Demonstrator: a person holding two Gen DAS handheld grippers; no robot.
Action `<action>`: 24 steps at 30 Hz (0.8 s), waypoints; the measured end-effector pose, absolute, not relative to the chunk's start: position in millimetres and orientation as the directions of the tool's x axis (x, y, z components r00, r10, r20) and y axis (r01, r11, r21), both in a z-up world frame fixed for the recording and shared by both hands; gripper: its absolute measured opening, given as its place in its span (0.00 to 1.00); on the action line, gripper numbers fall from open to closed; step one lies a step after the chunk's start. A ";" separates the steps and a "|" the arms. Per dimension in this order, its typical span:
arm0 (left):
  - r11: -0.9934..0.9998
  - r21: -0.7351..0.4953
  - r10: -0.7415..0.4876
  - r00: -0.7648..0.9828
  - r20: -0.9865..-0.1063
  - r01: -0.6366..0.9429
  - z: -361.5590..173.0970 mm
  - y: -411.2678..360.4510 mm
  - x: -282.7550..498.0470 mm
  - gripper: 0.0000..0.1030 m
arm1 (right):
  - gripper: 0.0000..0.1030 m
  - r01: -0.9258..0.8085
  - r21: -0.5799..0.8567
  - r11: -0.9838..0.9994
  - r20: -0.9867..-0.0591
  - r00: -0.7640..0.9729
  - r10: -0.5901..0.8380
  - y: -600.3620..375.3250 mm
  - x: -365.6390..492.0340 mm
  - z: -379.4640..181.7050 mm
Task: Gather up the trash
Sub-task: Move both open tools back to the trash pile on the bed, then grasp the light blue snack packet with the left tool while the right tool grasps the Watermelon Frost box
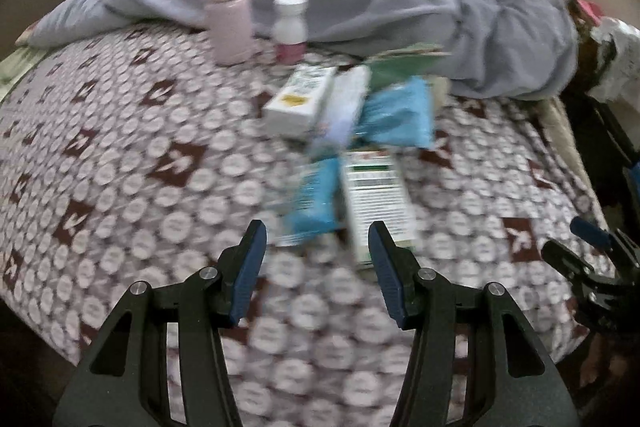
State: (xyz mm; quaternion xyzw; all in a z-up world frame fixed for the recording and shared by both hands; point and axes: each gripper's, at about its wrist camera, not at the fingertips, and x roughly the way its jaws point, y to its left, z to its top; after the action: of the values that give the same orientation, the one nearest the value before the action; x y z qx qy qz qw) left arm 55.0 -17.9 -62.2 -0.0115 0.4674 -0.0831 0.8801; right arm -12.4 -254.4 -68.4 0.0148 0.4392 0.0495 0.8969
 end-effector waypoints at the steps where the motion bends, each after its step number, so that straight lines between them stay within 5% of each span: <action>1: 0.988 -0.099 -0.149 0.544 -0.826 0.121 -64.7 -10.1 57.4 0.50 | 0.76 -0.090 0.075 0.993 -0.791 0.601 0.114 -249.3 -10.4 -70.5; 17: 0.969 -0.174 -0.235 0.425 -0.874 0.176 -105.2 -22.5 106.2 0.49 | 0.76 -0.156 0.100 0.983 -0.830 0.531 0.169 -217.5 15.8 -88.7; 18: 0.968 -0.176 -0.236 0.422 -0.875 0.177 -107.3 -23.1 110.2 0.47 | 0.76 -0.158 0.105 0.982 -0.832 0.527 0.174 -216.5 17.2 -89.2; 19: 0.968 -0.180 -0.240 0.422 -0.875 0.177 -108.0 -22.7 111.8 0.30 | 0.76 -0.162 0.112 0.980 -0.835 0.520 0.181 -214.5 19.5 -90.2; 24: 0.960 -0.207 -0.269 0.419 -0.867 0.187 -104.9 -12.1 112.1 0.27 | 0.76 -0.196 0.130 0.972 -0.839 0.500 0.213 -197.4 30.4 -92.6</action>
State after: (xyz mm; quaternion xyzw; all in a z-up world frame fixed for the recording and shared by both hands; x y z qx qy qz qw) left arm 112.1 -12.1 -104.9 -0.0392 0.5218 -0.1354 0.8414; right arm 30.4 -197.4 -92.6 0.0087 0.4859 0.1178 0.8660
